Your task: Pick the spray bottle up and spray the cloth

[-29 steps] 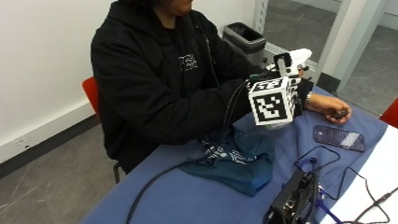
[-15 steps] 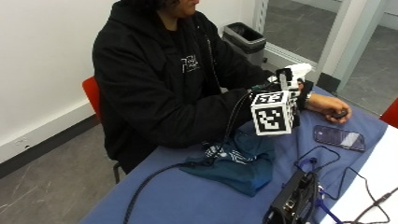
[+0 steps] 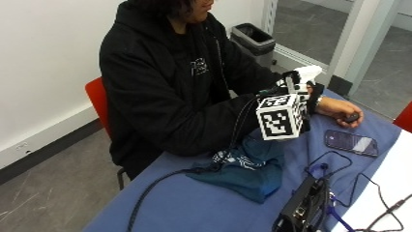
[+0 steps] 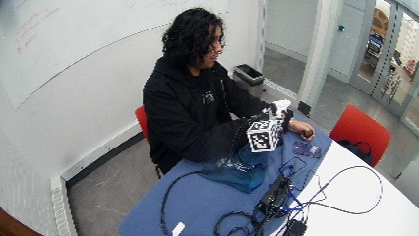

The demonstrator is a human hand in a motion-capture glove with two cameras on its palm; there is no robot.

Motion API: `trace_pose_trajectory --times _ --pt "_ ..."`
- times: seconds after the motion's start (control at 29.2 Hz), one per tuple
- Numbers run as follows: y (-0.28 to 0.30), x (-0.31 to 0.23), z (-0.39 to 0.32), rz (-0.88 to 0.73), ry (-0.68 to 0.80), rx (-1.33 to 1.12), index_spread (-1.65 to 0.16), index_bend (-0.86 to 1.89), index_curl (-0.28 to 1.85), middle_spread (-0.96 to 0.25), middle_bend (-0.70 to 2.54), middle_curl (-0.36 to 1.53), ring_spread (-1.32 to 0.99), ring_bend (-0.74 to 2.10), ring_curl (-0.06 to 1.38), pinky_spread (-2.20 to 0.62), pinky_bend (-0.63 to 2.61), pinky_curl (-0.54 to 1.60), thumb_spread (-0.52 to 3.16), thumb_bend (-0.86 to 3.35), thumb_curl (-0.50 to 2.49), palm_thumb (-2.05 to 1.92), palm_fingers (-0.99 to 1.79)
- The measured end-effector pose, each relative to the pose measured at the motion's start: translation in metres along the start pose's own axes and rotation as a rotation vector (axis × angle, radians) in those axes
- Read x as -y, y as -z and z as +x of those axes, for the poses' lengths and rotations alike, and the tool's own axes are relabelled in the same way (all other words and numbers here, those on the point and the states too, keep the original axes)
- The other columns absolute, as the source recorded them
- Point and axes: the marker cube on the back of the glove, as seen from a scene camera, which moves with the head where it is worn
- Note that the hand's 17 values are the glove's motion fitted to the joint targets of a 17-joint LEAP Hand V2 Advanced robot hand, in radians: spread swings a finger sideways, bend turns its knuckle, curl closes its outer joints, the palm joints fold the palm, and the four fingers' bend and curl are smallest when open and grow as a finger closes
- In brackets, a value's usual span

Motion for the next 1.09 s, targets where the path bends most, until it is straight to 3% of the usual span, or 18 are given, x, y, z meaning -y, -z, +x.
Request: trace_pose_trajectory --times 0.34,0.48,0.72,1.09 --pt "0.007 -0.005 0.003 -0.191 -0.072 0.095 -0.28 0.14 0.55 -0.17 0.50 0.56 -0.20 0.73 0.51 -0.27 0.53 0.45 0.45 -0.02 0.85 1.03 1.22" --pt "0.020 -0.013 0.002 -0.275 -0.095 0.052 -0.27 0.13 0.53 -0.13 0.47 0.54 -0.16 0.64 0.49 -0.19 0.46 0.44 0.51 -0.02 0.82 1.05 0.99" --pt "0.067 -0.019 -0.011 -0.359 -0.076 -0.178 -0.24 0.14 0.50 -0.05 0.34 0.49 -0.08 0.49 0.45 0.01 0.35 0.42 0.75 -0.04 0.76 0.97 0.65" --pt "0.194 -0.060 -0.066 -0.504 -0.089 -0.712 -0.31 0.09 0.39 0.02 0.18 0.41 0.01 0.43 0.39 0.17 0.36 0.38 0.99 -0.05 0.62 0.80 0.52"
